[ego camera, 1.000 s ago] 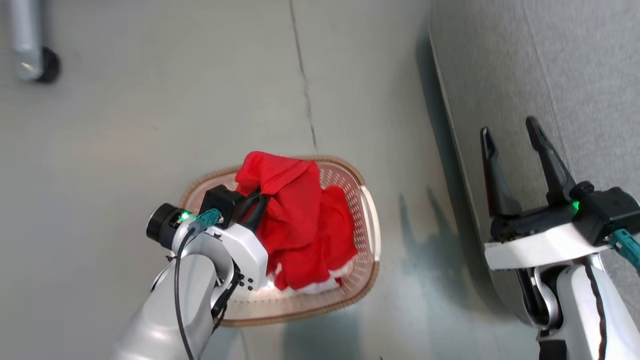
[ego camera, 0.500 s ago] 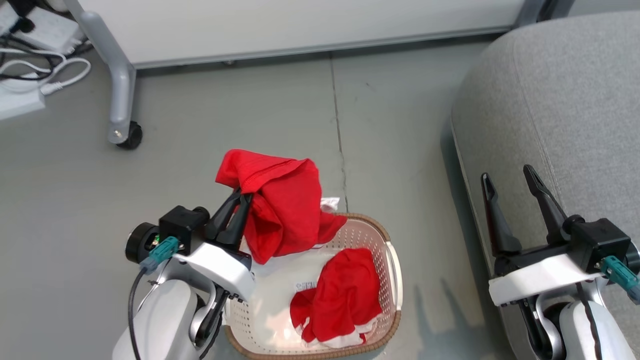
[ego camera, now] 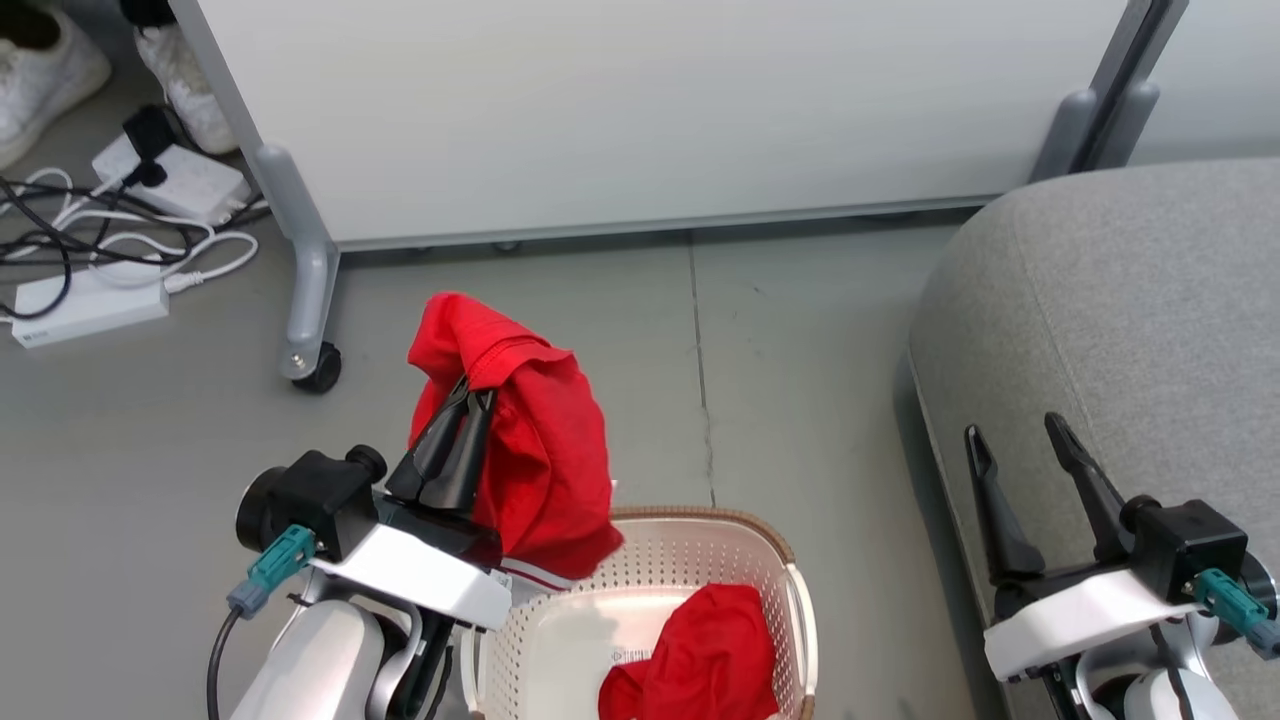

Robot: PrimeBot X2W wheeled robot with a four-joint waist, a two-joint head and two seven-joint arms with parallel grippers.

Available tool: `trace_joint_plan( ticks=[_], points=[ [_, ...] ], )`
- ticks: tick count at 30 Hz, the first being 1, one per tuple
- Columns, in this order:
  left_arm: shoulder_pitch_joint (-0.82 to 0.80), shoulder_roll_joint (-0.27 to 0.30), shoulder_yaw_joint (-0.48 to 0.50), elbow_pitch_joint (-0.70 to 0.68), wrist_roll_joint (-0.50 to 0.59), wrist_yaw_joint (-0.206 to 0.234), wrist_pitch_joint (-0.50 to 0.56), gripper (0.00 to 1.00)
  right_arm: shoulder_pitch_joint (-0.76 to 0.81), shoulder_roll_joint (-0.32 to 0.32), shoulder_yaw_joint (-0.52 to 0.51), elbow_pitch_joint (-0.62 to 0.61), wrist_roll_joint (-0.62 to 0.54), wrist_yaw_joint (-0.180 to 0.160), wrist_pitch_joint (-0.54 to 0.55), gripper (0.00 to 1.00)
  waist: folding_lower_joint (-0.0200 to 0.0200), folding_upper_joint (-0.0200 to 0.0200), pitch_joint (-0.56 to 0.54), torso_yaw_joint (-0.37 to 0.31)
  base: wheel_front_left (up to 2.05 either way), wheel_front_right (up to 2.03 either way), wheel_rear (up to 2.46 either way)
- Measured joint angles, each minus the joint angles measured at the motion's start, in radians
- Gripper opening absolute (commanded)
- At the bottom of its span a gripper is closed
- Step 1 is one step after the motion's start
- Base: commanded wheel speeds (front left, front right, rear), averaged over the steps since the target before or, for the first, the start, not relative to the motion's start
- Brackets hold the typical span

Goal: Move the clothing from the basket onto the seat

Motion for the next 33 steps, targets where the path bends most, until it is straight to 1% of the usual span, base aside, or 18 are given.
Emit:
trace_joint_plan(
  ticks=[6, 10, 20, 30, 33],
  points=[
    [0.051, 0.000, -0.005, -0.071, -0.011, 0.020, 0.022, 0.00, 0.043, 0.000, 0.000, -0.001, 0.010, 0.000, 0.010, 1.00, 0.0000, 0.0000, -0.062, 0.002, 0.00, 0.00, 0.00],
    [0.072, 0.002, -0.011, -0.114, -0.019, 0.025, 0.033, 0.00, 0.064, 0.000, 0.001, -0.009, 0.018, 0.000, 0.018, 1.00, 0.0000, 0.0000, -0.089, 0.000, 0.00, 0.00, 0.00],
    [0.100, 0.014, -0.026, -0.179, -0.024, 0.034, 0.058, 0.00, 0.082, 0.000, 0.009, -0.021, 0.026, 0.000, 0.028, 1.00, 0.0000, 0.0000, -0.101, -0.012, 0.00, 0.00, 0.00],
    [0.101, 0.020, -0.039, -0.196, -0.024, 0.039, 0.071, 0.00, 0.083, 0.000, 0.021, -0.019, 0.031, 0.000, 0.030, 1.00, 0.0000, 0.0000, -0.102, -0.013, 0.00, 0.00, 0.00],
    [0.101, 0.022, -0.042, -0.196, -0.024, 0.039, 0.071, 0.00, 0.076, -0.001, 0.039, -0.020, 0.039, 0.000, 0.027, 1.00, 0.0000, 0.0000, -0.103, -0.012, 0.00, 0.00, 0.00]
  ],
)
